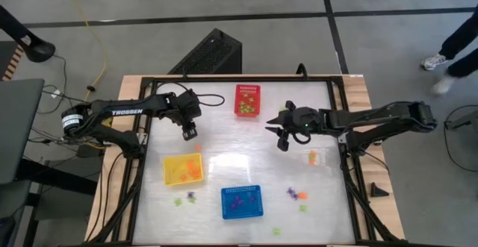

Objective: Sort Halloween decoration
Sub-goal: Put the orange spider toy into the yellow basket

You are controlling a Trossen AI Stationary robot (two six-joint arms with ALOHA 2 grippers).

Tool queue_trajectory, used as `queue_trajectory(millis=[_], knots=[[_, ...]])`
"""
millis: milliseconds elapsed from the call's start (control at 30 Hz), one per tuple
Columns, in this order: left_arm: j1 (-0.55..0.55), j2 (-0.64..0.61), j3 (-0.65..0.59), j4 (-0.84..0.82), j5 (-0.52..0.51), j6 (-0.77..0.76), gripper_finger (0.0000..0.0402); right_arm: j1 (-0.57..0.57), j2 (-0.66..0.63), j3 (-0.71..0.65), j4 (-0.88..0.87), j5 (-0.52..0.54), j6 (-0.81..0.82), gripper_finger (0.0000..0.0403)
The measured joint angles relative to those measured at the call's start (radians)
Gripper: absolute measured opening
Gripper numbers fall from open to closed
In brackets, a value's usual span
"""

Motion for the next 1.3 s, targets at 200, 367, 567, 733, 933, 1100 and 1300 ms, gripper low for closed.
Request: queue_trajectory(millis=[200,367,567,733,933,1100,1300], knots=[[0.000,0.000,0.000,-0.007,-0.026,0.009,0.0148,0.001,-0.007,0.000,0.103,-0.001,-0.001,0.0134],[0.000,0.000,0.000,-0.016,-0.023,-0.022,0.0148,0.001,-0.006,0.000,0.099,-0.002,-0.003,0.0134],[-0.002,0.000,0.000,-0.023,-0.023,-0.035,0.0148,0.001,-0.005,0.000,0.097,-0.002,-0.002,0.0134],[-0.002,0.001,0.000,-0.026,-0.019,-0.036,0.0148,0.001,-0.005,0.000,0.097,-0.002,0.000,0.0134],[-0.004,0.001,0.000,-0.044,-0.009,-0.050,0.0148,0.001,-0.005,0.000,0.098,-0.002,0.001,0.0134],[-0.020,0.001,0.000,-0.057,0.008,-0.053,0.0148,0.001,-0.005,0.000,0.098,-0.003,0.001,0.0134],[-0.044,0.001,0.000,-0.057,0.004,-0.062,0.0148,0.001,-0.005,0.000,0.098,-0.003,0.001,0.0134]])
